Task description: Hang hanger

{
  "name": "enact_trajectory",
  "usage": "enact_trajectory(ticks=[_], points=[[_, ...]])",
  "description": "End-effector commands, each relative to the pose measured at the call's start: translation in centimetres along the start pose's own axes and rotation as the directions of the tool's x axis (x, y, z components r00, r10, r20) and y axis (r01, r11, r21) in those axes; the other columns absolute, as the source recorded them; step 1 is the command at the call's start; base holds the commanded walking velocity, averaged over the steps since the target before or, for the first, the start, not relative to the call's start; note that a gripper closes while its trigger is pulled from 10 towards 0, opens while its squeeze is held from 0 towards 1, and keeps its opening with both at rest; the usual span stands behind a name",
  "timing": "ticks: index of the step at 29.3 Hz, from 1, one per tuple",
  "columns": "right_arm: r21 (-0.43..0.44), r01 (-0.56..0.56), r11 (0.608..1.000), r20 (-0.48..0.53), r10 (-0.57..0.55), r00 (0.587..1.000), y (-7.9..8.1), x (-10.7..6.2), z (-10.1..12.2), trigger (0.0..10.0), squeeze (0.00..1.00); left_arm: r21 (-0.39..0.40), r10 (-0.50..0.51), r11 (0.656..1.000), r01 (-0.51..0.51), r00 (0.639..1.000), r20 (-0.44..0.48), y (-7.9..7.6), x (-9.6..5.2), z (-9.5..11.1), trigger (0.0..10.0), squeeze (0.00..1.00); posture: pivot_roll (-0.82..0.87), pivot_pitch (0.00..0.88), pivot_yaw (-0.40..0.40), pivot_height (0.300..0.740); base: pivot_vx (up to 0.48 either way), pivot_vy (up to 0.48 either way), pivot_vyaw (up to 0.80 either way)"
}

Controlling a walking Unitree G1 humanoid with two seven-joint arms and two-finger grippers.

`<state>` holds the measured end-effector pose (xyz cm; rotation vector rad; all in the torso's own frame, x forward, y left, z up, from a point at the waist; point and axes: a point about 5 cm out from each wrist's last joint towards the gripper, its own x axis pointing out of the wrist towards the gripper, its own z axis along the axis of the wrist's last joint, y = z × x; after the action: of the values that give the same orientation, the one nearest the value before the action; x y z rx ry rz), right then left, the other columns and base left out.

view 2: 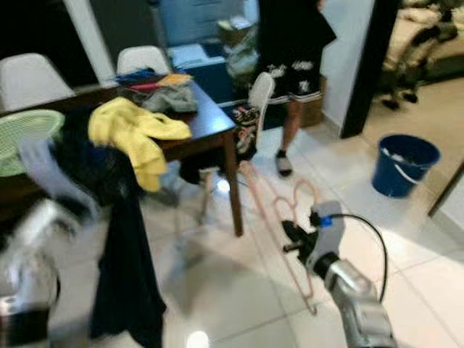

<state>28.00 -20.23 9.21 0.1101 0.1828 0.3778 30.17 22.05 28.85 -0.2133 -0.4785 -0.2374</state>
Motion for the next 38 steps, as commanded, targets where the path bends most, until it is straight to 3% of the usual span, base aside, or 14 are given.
enact_trajectory(ticks=[1, 8, 13, 20, 23, 28, 38], points=[[0.023, -0.019, 1.0, 0.011, 0.019, 1.0, 0.7, 0.3, -0.2, 10.0, 0.0, 0.046, 0.026, 0.998, -0.03, 0.997, 0.076, 1.1, 0.4, 2.8, 10.0, 0.0, -0.05, 0.0, 0.073, 0.731, 0.48, 0.0, 0.0], [0.026, -0.018, 1.0, 0.025, 0.017, 1.0, 0.7, 0.3, -0.1, 10.0, 0.0, 0.137, 0.024, 0.989, -0.047, 0.986, 0.167, 1.7, 1.8, 6.5, 10.0, 0.0, -0.05, 0.0, 0.076, 0.731, 0.48, 0.0, 0.0], [0.013, -0.026, 1.0, 0.031, 0.025, 0.999, 0.9, 0.2, 0.0, 10.0, 0.0, 0.216, 0.09, 0.968, -0.131, 0.978, 0.188, 3.2, 2.3, 8.6, 10.0, 0.0, -0.05, 0.0, 0.08, 0.731, 0.48, 0.0, 0.28], [0.008, -0.034, 0.999, 0.029, 0.034, 0.999, 1.0, 0.2, 0.0, 10.0, 0.0, 0.237, 0.094, 0.961, -0.14, 0.976, 0.194, 3.3, 2.7, 9.2, 10.0, 0.0, -0.05, 0.0, 0.08, 0.731, 0.48, 0.0, 0.8], [0.02, -0.024, 1.0, 0.034, 0.023, 0.999, 0.9, 0.2, 0.0, 10.0, 0.0, 0.256, 0.036, 0.963, -0.09, 0.978, 0.206, 2.3, 3.9, 10.2, 10.0, 0.0, -0.05, 0.0, 0.079, 0.731, 0.48, 0.0, 0.0], [0.024, -0.02, 0.999, 0.034, 0.019, 0.999, 0.9, 0.1, 0.0, 10.0, 0.0, 0.271, 0.025, 0.959, -0.084, 0.977, 0.213, 2.1, 4.6, 10.7, 10.0, 0.0, -0.05, 0.0, 0.08, 0.731, 0.48, 0.0, 0.0], [0.03, -0.016, 0.999, 0.036, 0.014, 0.999, 0.9, -0.1, -0.1, 10.0, 0.0, 0.264, 0.032, 0.961, -0.082, 0.982, 0.188, 2.5, 4.9, 10.1, 10.0, 0.0, -0.05, 0.0, 0.083, 0.731, 0.48, 0.0, 0.0]])
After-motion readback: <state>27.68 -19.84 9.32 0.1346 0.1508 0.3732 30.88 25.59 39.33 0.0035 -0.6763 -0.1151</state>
